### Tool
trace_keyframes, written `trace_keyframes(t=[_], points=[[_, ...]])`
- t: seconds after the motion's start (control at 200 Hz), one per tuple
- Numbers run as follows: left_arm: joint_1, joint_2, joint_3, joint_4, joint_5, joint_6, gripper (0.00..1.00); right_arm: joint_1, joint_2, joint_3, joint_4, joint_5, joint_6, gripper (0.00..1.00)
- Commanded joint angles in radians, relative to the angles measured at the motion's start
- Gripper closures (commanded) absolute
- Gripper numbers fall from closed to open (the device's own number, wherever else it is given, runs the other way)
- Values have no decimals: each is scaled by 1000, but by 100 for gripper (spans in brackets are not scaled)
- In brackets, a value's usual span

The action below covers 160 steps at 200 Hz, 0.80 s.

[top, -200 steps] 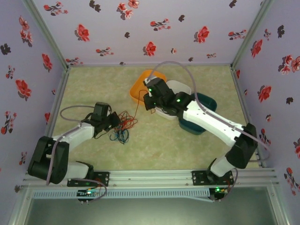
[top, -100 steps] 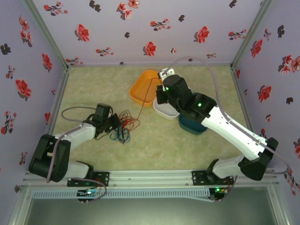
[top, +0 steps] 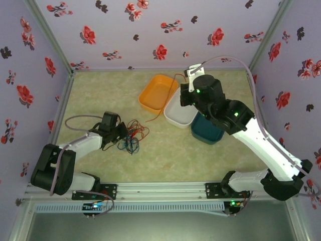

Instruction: Untangle the cables

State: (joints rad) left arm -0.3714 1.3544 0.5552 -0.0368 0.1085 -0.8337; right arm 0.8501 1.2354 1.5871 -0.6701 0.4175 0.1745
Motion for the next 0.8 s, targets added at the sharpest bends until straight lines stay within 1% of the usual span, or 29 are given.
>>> trace_keyframes(t=[0.0, 0.175, 0.28, 0.315, 0.535, 0.73, 0.795], points=[[-5, -24, -9, -2, -28, -17, 100, -15, -40, 55, -83, 56, -10, 100], [-5, -29, -11, -6, -37, -17, 100, -43, -65, 91, -176, 96, 29, 100], [-5, -33, -12, -6, -37, -18, 100, -66, -67, 115, -242, 143, 64, 100], [-6, -37, -12, -6, -39, -18, 99, -75, -69, 118, -260, 165, 78, 100], [-4, -71, -6, -20, -41, -17, 81, -151, -70, 107, -329, 248, 131, 100], [-5, -124, 4, -54, -46, -13, 64, -233, -63, 73, -347, 246, 159, 100], [-4, -147, 5, -69, -52, -11, 58, -258, -59, 61, -349, 226, 167, 100]])
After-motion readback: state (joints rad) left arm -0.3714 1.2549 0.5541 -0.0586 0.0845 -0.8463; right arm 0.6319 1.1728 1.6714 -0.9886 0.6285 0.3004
